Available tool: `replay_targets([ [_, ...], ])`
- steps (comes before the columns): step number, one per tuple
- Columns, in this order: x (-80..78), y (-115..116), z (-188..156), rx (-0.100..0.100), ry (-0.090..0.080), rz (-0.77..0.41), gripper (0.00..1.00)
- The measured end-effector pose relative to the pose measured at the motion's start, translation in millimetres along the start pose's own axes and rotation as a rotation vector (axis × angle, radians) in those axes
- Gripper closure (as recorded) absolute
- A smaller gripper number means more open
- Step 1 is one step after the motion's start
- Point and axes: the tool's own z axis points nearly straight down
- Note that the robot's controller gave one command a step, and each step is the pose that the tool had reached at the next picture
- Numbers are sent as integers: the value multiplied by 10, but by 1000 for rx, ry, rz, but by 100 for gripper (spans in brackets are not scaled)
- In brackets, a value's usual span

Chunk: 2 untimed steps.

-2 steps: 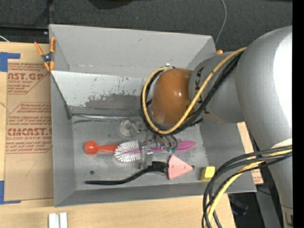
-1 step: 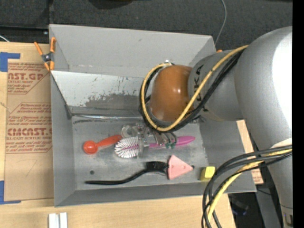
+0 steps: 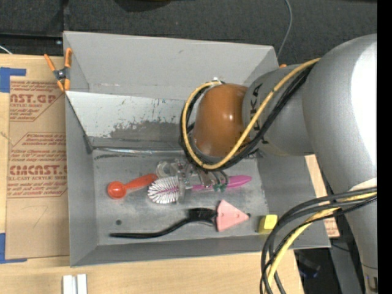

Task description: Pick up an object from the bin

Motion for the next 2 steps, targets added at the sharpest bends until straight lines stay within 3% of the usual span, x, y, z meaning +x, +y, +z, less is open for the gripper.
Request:
replay_targets([
  [1,27,3,-369,0,12,-1,100],
  [2,10,4,-749,1,10,0,100],
])
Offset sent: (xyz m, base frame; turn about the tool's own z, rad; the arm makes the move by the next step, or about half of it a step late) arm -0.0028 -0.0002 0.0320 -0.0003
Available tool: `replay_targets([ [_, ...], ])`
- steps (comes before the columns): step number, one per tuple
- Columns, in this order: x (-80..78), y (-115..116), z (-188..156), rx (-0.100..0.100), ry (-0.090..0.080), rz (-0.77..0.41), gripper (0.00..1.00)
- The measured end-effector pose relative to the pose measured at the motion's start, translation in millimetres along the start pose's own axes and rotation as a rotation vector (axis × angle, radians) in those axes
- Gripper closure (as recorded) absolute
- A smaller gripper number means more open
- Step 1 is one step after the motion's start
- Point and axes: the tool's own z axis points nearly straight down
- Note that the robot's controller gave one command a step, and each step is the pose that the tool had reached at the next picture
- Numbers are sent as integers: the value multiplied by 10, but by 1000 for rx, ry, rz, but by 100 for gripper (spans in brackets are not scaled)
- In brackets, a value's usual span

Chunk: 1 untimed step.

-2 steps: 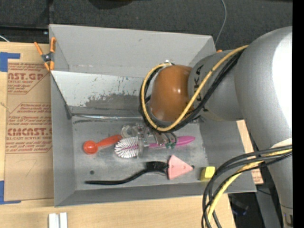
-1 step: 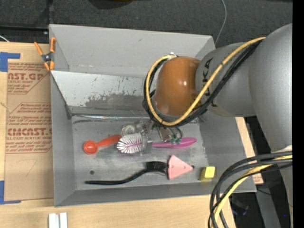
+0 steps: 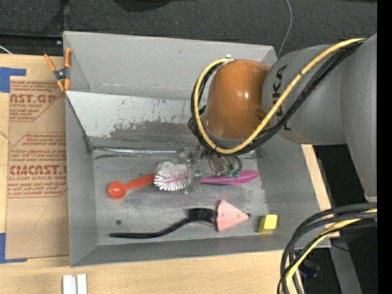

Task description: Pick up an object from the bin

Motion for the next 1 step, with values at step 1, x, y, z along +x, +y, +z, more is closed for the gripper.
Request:
replay_targets([
  [1,-8,2,-219,0,-1,0,100],
])
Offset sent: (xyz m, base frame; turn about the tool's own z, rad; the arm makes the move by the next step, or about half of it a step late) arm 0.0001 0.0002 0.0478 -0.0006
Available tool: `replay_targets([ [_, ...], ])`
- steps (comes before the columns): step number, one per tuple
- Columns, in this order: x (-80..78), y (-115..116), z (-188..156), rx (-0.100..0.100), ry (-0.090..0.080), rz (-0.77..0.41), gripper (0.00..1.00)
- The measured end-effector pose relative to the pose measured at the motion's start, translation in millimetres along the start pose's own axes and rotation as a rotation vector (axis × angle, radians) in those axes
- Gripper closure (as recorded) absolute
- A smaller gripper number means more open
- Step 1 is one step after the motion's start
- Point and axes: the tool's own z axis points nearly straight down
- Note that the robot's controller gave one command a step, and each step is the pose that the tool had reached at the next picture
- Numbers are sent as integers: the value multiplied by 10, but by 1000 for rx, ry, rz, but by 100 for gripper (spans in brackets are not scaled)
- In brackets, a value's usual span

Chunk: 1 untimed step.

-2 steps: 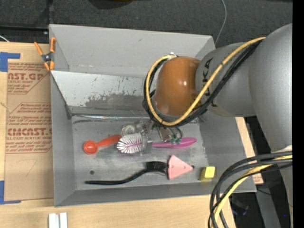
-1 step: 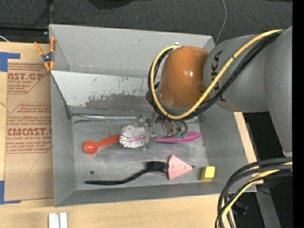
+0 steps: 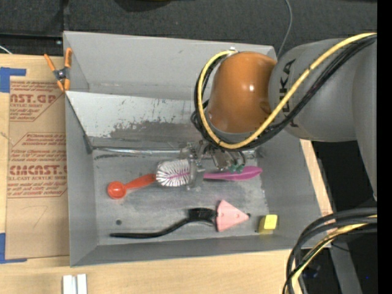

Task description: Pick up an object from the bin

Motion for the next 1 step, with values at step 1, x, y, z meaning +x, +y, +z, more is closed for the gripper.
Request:
replay_targets([
  [1,-6,3,-152,0,-1,0,100],
])
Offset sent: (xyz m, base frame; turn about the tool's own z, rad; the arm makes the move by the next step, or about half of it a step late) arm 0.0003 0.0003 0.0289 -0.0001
